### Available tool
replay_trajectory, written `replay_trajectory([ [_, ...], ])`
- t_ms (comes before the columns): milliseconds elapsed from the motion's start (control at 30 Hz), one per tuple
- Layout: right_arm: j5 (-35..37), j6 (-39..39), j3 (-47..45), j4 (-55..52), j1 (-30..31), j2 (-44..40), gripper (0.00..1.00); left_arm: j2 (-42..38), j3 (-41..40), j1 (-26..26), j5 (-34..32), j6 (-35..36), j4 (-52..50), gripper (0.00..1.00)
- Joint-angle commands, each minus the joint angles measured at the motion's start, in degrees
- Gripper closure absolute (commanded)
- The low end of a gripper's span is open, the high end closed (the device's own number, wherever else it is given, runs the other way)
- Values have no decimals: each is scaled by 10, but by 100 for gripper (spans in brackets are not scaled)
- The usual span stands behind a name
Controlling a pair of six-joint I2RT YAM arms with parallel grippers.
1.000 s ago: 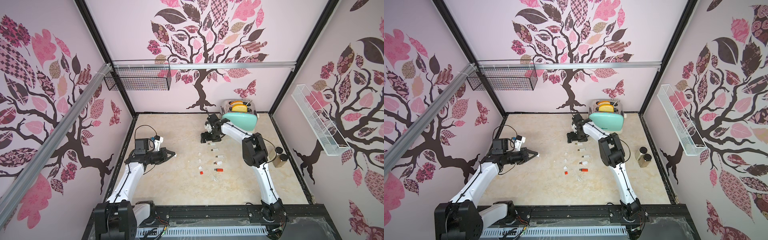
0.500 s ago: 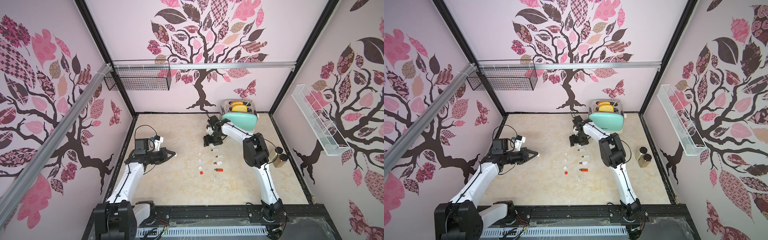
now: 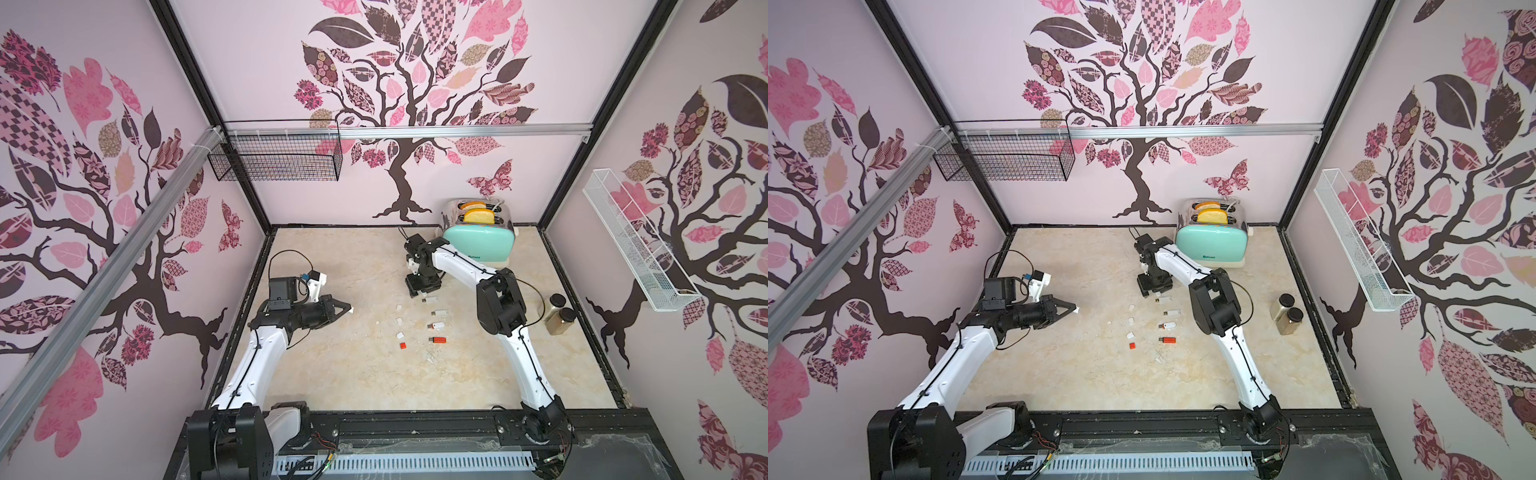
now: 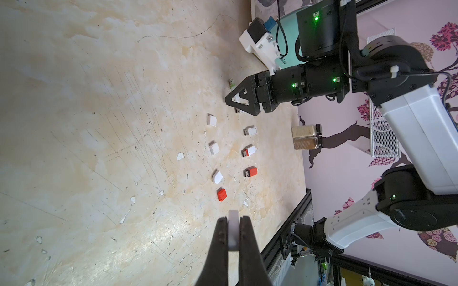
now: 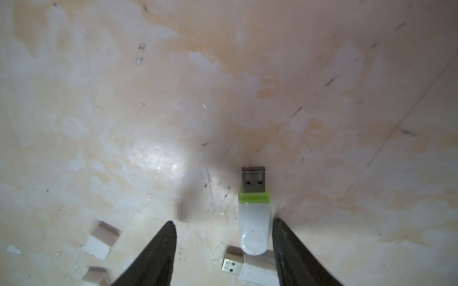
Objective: Close the usb drive cover
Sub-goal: Pick up the USB drive from the center of the board.
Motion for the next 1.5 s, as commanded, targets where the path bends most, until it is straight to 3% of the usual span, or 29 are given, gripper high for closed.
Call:
replay_trajectory([
  [0,14,-11,30,-35,5,35,41,-6,-3,0,6,3,10,100],
  [667,40,-8,70,-59,3,84,70,-17,-6,2,10,3,12,100],
  [800,43,-10,31,-33,2,60,74,-20,-6,2,10,4,15,100],
  [900,40,-11,63,-61,3,74,78,-10,-4,2,12,1,14,100],
  [1000,42,-14,25,-32,2,49,80,-3,2,1,14,-2,16,100],
  [1333,21,-26,37,-32,2,28,84,3,5,-2,13,5,8,100],
  [1467,15,-34,-9,7,6,-43,85,0,-1,-2,23,-1,23,100],
])
